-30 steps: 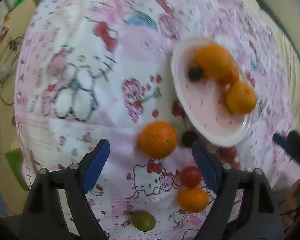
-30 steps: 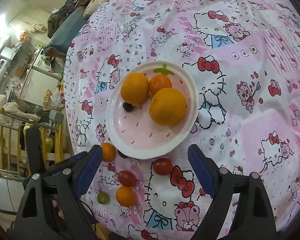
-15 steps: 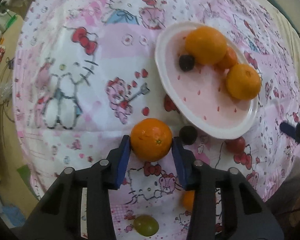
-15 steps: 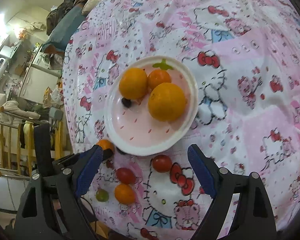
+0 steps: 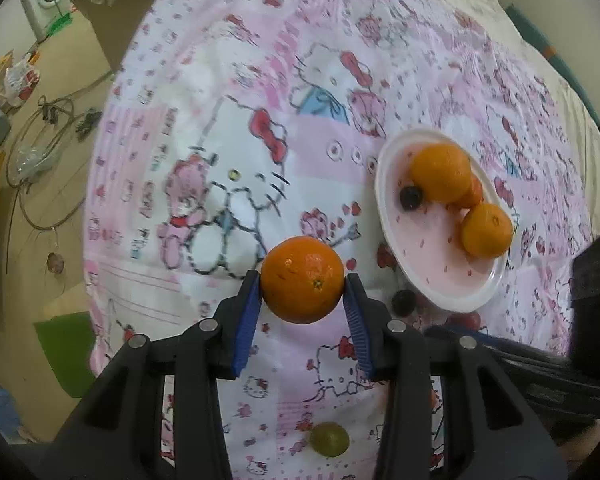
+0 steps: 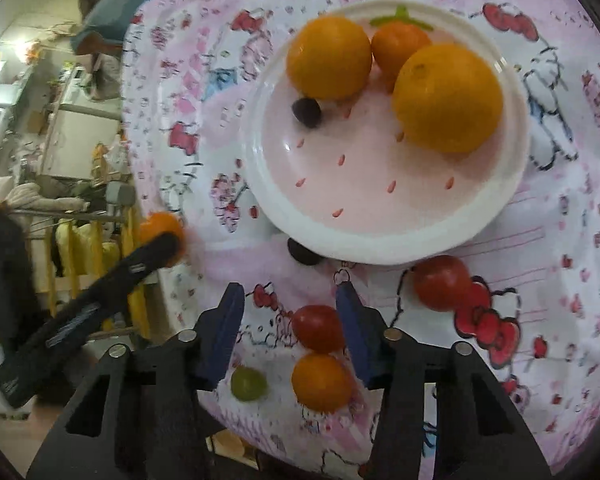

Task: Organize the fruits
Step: 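Grasp a dark berry with the right tool while the left holds the tangerine, then lower the tangerine onto the plate and open the left tool while the right carries the berry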

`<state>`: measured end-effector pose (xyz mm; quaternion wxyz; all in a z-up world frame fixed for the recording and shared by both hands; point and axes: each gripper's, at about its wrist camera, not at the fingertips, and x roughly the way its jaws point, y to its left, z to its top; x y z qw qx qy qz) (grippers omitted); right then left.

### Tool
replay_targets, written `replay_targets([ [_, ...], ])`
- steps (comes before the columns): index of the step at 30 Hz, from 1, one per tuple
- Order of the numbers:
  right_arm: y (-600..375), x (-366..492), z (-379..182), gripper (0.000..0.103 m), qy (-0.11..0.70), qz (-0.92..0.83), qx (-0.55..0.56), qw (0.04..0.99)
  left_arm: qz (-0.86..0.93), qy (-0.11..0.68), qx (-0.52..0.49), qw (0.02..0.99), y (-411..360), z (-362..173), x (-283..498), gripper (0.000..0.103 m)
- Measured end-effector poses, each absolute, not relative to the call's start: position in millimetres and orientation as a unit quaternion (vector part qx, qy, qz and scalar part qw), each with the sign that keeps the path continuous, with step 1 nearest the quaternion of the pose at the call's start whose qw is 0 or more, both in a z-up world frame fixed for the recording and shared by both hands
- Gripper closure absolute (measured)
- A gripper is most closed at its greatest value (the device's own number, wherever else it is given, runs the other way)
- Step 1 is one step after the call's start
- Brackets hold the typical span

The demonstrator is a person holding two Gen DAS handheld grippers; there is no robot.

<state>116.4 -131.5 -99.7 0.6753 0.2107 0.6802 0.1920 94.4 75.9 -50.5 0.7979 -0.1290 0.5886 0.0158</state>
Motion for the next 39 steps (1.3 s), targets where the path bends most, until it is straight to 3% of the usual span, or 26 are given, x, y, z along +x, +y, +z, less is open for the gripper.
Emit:
replay_targets([
  [12,-109.7,128.7,-120.0,0.063,0.678,0.129,0.166,0.704,0.0,0.577,-0.153,0.803,81.9,-42.4,95.0,0.066],
  [14,-105.9,127.6,-118.3,0.079,0.678,0.13,0.145,0.709,-0.002,0.576,-0.152,0.803,80.7,-41.8,95.7,0.066],
  [39,-175.8,98.0,-44.7,0.079,0.594,0.218,0.178,0.753,-0.011,0.57,-0.126,0.812,48.7,-40.1,106.0,0.066],
])
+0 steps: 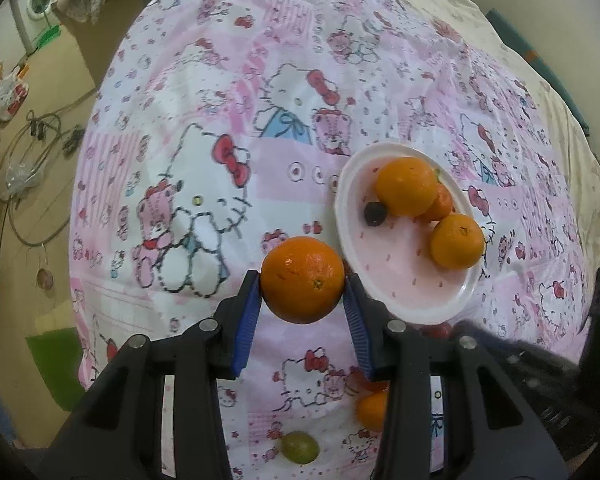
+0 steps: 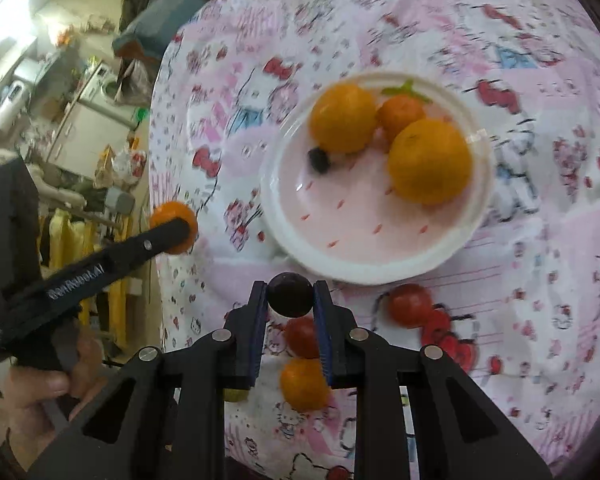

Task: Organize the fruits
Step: 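Lower the tangerine onto the plate and open the left tool while the right carries the berry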

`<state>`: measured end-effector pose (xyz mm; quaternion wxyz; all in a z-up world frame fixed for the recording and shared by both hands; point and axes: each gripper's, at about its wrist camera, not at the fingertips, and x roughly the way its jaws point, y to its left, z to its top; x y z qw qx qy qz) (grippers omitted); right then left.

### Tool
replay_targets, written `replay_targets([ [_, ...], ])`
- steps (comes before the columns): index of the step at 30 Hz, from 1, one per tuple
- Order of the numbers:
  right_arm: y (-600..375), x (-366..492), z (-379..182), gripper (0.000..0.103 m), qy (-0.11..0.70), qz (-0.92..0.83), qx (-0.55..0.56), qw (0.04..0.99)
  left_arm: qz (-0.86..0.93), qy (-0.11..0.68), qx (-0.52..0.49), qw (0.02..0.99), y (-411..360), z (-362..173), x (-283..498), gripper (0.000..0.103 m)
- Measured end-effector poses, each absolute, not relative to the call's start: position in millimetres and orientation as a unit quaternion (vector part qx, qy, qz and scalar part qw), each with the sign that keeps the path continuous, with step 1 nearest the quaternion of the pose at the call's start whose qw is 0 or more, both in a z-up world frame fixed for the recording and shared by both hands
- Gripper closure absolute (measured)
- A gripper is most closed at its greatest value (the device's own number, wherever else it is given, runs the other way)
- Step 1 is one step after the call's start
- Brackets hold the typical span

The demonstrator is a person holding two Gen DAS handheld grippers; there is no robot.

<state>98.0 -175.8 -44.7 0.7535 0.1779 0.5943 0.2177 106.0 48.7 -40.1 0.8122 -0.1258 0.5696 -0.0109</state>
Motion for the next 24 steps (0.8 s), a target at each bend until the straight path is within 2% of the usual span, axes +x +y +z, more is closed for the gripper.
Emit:
replay_targets([
  [9,-234.4,122.3,-30.4,0.079,0.567,0.184,0.229,0.769,-0.033,0.575,-0.111,0.81,14.0,-45.0,121.6,0.066],
  [24,-260.1,174.4,-23.8,0.079,0.566,0.187,0.224,0.771,-0.057,0.587,-0.07,0.804,-32.1,-67.7,150.2,0.066],
])
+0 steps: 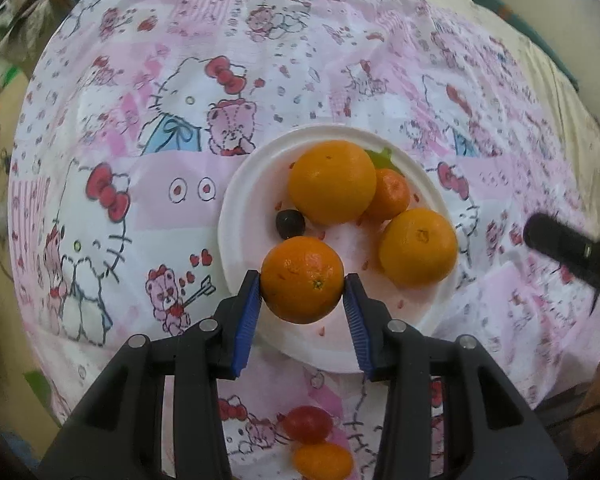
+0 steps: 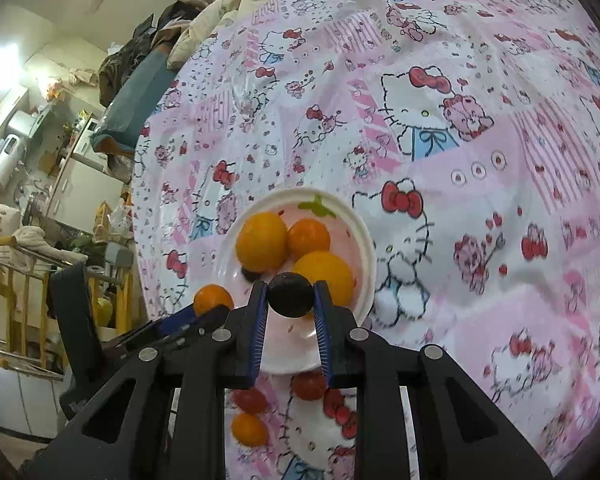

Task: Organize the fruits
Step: 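Lower the tangerine onto the plate and open the left tool while the right carries the berry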

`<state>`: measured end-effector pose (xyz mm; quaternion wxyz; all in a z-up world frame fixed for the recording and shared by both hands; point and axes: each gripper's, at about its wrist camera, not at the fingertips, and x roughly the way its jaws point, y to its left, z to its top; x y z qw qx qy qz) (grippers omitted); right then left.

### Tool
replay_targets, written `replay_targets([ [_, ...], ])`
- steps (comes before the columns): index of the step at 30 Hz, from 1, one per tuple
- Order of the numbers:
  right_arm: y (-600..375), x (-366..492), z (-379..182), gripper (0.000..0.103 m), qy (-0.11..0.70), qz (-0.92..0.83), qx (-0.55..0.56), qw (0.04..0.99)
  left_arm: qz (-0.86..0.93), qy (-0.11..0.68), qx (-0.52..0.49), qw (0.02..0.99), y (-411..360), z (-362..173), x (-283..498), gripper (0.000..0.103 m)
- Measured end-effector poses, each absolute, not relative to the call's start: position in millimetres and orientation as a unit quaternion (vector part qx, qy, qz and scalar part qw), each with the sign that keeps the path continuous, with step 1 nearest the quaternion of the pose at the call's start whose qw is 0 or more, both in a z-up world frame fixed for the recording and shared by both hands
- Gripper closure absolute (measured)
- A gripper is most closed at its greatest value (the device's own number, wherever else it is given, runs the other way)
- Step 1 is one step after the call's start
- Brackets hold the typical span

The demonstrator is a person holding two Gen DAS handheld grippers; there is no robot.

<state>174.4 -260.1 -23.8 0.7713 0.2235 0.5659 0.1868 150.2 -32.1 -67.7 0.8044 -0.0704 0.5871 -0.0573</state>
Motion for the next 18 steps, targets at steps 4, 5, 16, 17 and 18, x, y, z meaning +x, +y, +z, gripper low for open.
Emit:
replay_targets([
  [4,-260.1,190.5,-37.2,0.079,0.577,0.184,0.227,0.763,-0.074,0.584,-0.069,0.805,-38.6,-73.1,153.9,0.066],
  [5,-259.7,192.7,-40.2,0.079,0.578,0.183,0.227,0.762,-0.077,0.582,-0.071,0.806,-39.8,-73.6,155.7,0.066],
  [16,-241.2,218.5,-76.0,0.079,0.589,0.172,0.193,0.766,-0.096,0.601,-0.081,0.789,-53.1,-94.1,172.9,0.065],
  [17,-238.4,220.2,-79.6,0.079,0.593,0.172,0.188,0.764,-0.097,0.602,-0.081,0.788,-54.0,-95.3,173.1,0.065],
  [18,-236.5,221.5,-84.1,0.079,0.597,0.173,0.189,0.76,-0.098,0.603,-0.08,0.788,-54.9,-95.9,173.1,0.065],
])
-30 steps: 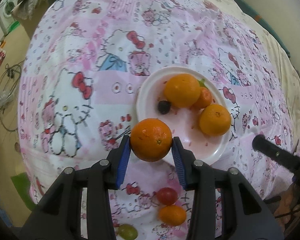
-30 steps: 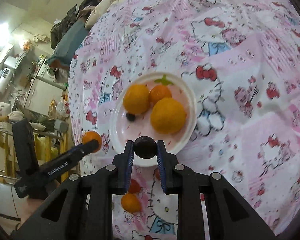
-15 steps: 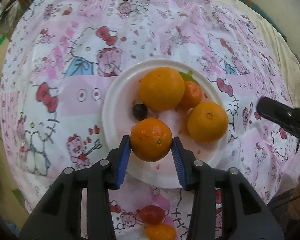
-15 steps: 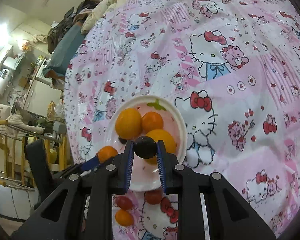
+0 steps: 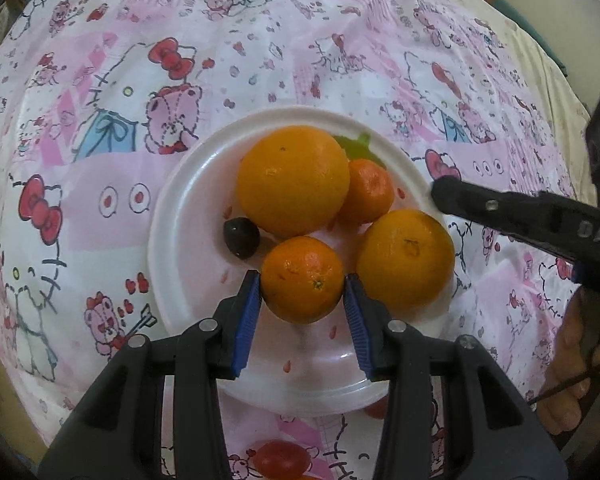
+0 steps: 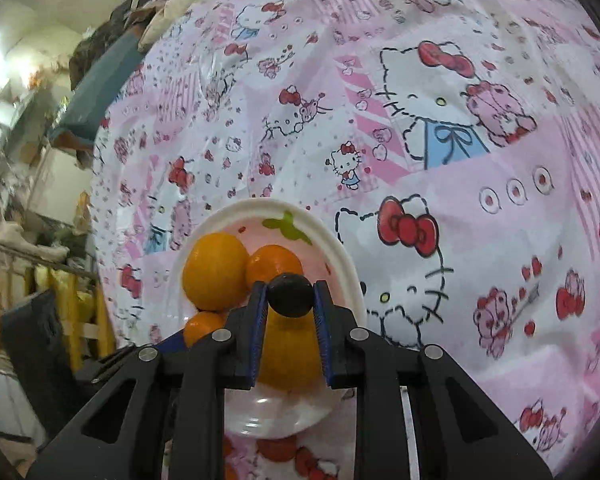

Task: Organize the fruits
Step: 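Lower the tangerine onto the plate and open the left tool while the right carries the berry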

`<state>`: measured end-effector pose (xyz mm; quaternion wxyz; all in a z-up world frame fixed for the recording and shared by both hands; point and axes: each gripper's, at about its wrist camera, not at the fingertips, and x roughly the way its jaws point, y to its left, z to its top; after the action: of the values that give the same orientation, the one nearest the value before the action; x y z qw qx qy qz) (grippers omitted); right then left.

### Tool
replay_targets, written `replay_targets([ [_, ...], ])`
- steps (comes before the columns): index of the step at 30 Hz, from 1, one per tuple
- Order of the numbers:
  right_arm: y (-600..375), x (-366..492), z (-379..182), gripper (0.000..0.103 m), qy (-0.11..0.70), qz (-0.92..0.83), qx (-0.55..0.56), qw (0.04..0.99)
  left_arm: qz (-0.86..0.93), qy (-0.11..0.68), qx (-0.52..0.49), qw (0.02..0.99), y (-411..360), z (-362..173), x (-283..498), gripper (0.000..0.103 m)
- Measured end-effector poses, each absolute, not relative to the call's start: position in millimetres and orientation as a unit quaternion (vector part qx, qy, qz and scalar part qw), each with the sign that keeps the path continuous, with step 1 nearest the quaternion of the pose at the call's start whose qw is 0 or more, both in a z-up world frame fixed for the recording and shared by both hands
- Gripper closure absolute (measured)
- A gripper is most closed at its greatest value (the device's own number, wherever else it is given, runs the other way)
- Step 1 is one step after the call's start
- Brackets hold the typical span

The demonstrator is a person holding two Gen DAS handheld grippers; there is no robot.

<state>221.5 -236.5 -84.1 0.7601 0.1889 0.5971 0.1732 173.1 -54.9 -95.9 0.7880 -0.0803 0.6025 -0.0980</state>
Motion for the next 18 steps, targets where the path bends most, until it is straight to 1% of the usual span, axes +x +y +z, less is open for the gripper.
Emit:
replay_targets([
  [7,-231.4,226.8,-95.8,0.079,0.599,0.169,0.174,0.763,-0.095,0.604,-0.058,0.789,-60.2,-105.0,176.0,0.064],
  [15,-236.1,230.3,-102.5,0.078,0.601,0.172,0.184,0.759,-0.092,0.603,-0.062,0.79,-60.5,-105.7,177.4,0.064],
  [18,-235.3,230.5,-103.1,0.076,0.599,0.171,0.181,0.761,-0.09,0.606,-0.069,0.787,-59.4,-105.5,178.0,0.064],
])
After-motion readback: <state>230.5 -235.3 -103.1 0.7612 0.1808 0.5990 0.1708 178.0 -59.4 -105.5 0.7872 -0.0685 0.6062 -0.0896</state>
